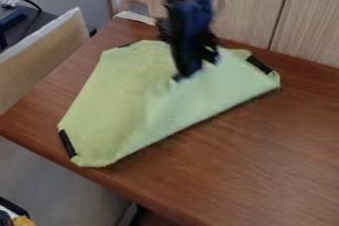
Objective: Fold the cloth from bottom right to top left
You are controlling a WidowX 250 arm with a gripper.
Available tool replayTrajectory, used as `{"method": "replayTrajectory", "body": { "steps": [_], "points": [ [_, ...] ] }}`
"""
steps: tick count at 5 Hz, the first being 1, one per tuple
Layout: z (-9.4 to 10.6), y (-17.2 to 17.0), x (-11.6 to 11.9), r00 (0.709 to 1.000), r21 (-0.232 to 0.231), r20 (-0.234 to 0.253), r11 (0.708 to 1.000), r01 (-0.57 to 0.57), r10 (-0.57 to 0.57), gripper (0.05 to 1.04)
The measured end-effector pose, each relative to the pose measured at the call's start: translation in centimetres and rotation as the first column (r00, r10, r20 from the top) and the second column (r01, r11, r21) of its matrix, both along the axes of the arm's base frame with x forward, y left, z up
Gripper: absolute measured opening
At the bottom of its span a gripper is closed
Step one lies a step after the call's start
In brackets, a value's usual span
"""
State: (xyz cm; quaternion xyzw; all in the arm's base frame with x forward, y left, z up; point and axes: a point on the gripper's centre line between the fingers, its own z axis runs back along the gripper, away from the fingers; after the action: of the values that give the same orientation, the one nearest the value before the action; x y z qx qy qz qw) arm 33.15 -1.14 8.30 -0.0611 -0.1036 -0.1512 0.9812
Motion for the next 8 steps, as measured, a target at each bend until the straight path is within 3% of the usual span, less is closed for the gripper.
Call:
{"method": "replayTrajectory", "body": {
  "steps": [2,3,4,6,7,8],
  "points": [
    [-4.3,6.5,1.8,0.989,-0.025,-0.098,0.993,-0.112,0.109,0.079],
    [-6.5,7.4,1.3,0.982,-0.036,-0.153,0.993,-0.115,0.108,0.108],
    [-6.5,7.9,1.5,0.979,-0.033,-0.167,0.992,-0.123,0.116,0.280],
    [-6.7,7.6,1.2,0.971,-0.012,-0.192,0.989,-0.145,0.140,0.863],
    [-6.7,7.6,1.0,0.969,-0.002,-0.202,0.989,-0.147,0.143,1.014],
    [-5.3,7.9,0.9,0.970,0.027,-0.181,0.987,-0.157,0.160,1.010]
  ]
}}
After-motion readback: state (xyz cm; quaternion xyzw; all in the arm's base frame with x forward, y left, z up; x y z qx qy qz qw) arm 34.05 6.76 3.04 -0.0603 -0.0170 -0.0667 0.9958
